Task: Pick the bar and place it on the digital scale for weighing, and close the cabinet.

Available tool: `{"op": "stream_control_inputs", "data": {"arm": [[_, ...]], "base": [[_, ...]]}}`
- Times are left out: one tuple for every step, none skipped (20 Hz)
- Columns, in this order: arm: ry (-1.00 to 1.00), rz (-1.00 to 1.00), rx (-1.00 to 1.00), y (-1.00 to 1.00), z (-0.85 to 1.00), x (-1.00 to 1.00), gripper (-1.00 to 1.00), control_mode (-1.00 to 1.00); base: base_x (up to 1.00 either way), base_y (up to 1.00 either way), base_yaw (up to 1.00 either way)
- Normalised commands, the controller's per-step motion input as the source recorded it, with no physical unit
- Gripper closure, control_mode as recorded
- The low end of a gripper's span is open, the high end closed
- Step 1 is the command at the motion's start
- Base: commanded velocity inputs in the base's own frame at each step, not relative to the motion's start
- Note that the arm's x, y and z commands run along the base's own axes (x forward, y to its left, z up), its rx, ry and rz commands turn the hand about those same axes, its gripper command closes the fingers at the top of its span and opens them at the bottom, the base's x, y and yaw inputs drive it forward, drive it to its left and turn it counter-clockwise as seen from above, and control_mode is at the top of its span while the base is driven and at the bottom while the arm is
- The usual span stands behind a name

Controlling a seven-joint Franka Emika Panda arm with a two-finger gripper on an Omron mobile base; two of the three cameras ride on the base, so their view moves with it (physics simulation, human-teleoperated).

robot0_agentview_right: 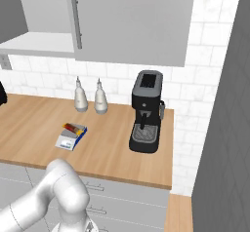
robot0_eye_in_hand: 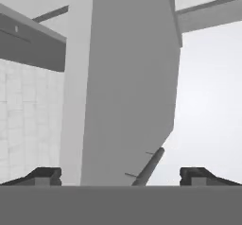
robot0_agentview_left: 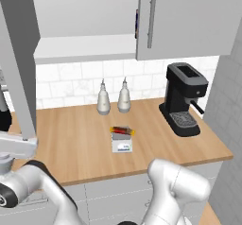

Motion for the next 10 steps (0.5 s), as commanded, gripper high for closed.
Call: {"op": "stream_control_inputs", "data": {"arm": [[-0.63,0.00,-0.28,0.43,-0.04,0.00,-1.00,-1.00],[-0.61,0.00,-0.27,0.41,-0.08,0.01,-1.00,-1.00],[-0.60,0.00,-0.25,0.46,-0.09,0.04,-1.00,-1.00],[-0.57,0.00,-0.19,0.32,0.00,0.12,-1.00,-1.00],[-0.43,0.00,-0.15,0.03,0.00,0.14,-1.00,-1.00],[-0.21,-0.01,-0.08,-0.04,0.18,0.21,-1.00,-1.00],[0.00,-0.02,-0.07,-0.26,0.25,0.26,-1.00,-1.00],[0.10,-0.04,-0.05,-0.54,0.29,0.24,-1.00,-1.00],[0.21,-0.01,-0.02,-0.72,0.40,0.24,-1.00,-1.00],[0.29,0.00,-0.01,-0.81,0.46,0.16,-1.00,-1.00]], "base": [[0.00,0.00,0.00],[0.00,0.00,0.00],[0.00,0.00,0.00],[0.00,0.00,0.00],[0.00,0.00,0.00],[0.00,0.00,0.00],[0.00,0.00,0.00],[0.00,0.00,0.00],[0.00,0.00,0.00],[0.00,0.00,0.00]]}}
